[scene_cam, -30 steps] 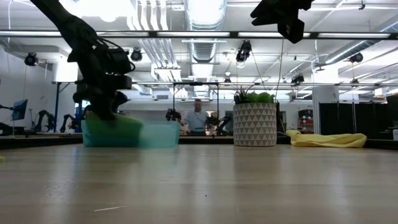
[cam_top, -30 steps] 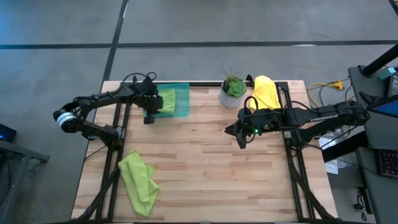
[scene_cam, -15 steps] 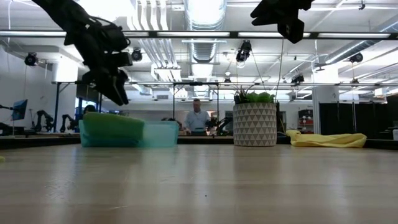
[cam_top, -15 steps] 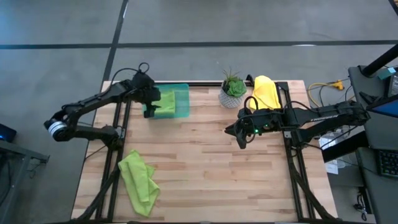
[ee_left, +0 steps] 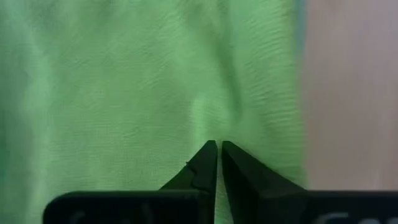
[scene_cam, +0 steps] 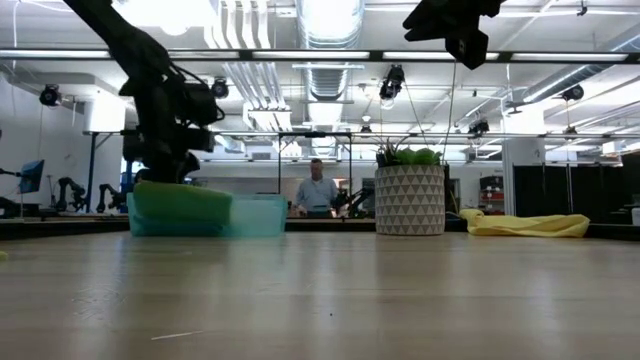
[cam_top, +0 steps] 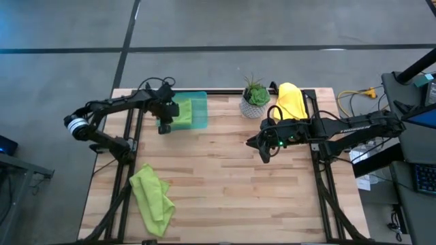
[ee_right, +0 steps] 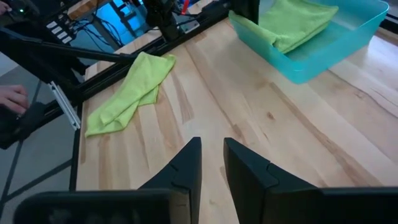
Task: Fold microfiber towels
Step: Put the green microfiber cloth into the blue bin
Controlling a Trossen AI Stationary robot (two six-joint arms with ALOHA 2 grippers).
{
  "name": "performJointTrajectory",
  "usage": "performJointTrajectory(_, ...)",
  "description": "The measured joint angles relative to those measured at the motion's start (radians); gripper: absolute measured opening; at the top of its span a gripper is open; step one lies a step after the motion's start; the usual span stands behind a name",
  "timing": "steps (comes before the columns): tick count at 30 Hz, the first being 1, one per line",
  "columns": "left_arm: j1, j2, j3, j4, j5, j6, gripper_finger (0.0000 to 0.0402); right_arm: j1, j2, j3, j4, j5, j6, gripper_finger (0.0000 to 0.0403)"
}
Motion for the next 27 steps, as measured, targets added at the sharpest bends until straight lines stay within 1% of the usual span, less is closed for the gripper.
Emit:
performJointTrajectory(2, 0.0, 0.008, 0.018, 0.001, -0.041, 0.0, 0.0007, 0.0, 0.0, 0.0, 0.0, 0.0, 0.0, 0.0064)
performJointTrajectory(4, 0.001, 0.0, 0.037, 0.003, -0.059, 0.007, 0.0002, 0.0, 0.0, 0.0, 0.0, 0.0, 0.007, 0.0062)
performJointTrajectory(9, 0.013, 0.001, 0.079, 0.07, -0.054, 0.017, 0.0001, 0.0, 0.0, 0.0, 0.0, 0.0, 0.016, 0.0062)
performJointTrajectory(12, 0.02, 0.068, 0.1, 0.072, -0.013, 0.014, 0.0, 0.0, 0.0, 0.0, 0.0, 0.0, 0.019, 0.0064)
performJointTrajectory(15, 0.02, 0.165, 0.116, 0.068, -0.023, 0.001, 0.0, 0.0, 0.0, 0.0, 0.0, 0.0, 0.029, 0.0062)
performJointTrajectory(17, 0.02, 0.229, 0.137, 0.061, -0.058, -0.002, 0.0, 0.0, 0.0, 0.0, 0.0, -0.002, 0.036, 0.006)
performJointTrajectory(21, 0.022, 0.304, 0.191, 0.06, -0.202, -0.05, 0.0, 0.0, 0.0, 0.0, 0.0, -0.027, 0.056, 0.0059)
performJointTrajectory(24, 0.031, 0.305, 0.227, 0.05, -0.225, -0.053, 0.0, 0.0, 0.0, 0.0, 0.0, -0.034, 0.073, 0.0059)
performJointTrajectory(27, 0.034, 0.27, 0.263, 0.044, -0.225, -0.05, 0.0, 0.0, 0.0, 0.0, 0.0, -0.036, 0.076, 0.0059)
